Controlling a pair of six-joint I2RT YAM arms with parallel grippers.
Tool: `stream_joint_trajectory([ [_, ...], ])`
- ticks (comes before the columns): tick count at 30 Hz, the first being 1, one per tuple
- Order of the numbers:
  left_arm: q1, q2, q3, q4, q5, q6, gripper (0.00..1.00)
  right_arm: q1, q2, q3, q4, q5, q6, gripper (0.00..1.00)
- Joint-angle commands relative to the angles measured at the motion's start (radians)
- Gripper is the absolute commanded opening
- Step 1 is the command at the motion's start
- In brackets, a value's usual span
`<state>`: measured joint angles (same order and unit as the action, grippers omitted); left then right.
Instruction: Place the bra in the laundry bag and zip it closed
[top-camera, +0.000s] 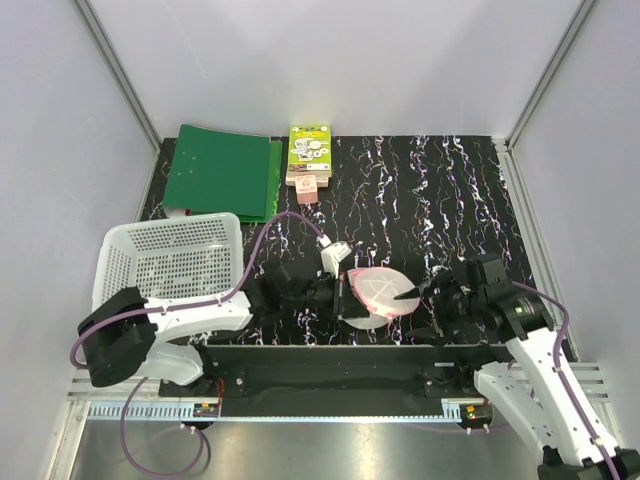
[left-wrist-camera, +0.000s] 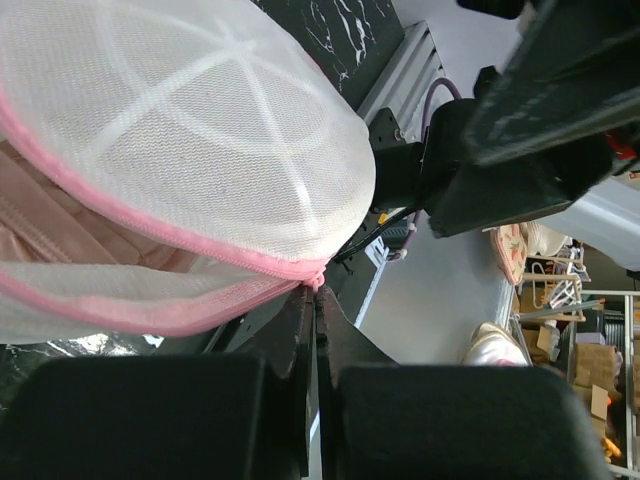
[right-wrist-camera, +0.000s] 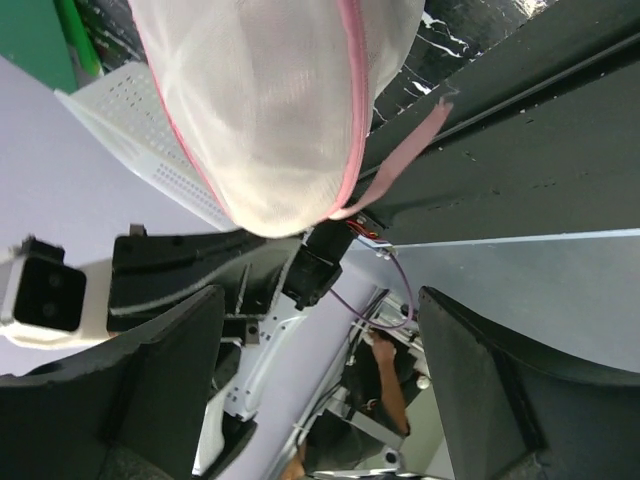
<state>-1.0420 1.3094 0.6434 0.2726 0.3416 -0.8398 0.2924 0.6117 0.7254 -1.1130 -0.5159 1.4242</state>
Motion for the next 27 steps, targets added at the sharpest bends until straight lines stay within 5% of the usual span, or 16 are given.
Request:
stream_joint_trajectory([
  [1,-0.012,0.024,0.036,0.1,0.036,-0.031,0.0,0.004,0.085,0.005,0.111,0.004,0.059,0.83],
  [17,-0.015,0.097,0.148,0.033,0.059,-0.005,0.0,0.172,0.184,-0.09,0.274,0.1,0.188,0.63],
  [27,-0.015,0.082,0.139,-0.215,-0.03,0.042,0.0,0.171,0.223,-0.162,0.358,0.181,0.121,0.14],
])
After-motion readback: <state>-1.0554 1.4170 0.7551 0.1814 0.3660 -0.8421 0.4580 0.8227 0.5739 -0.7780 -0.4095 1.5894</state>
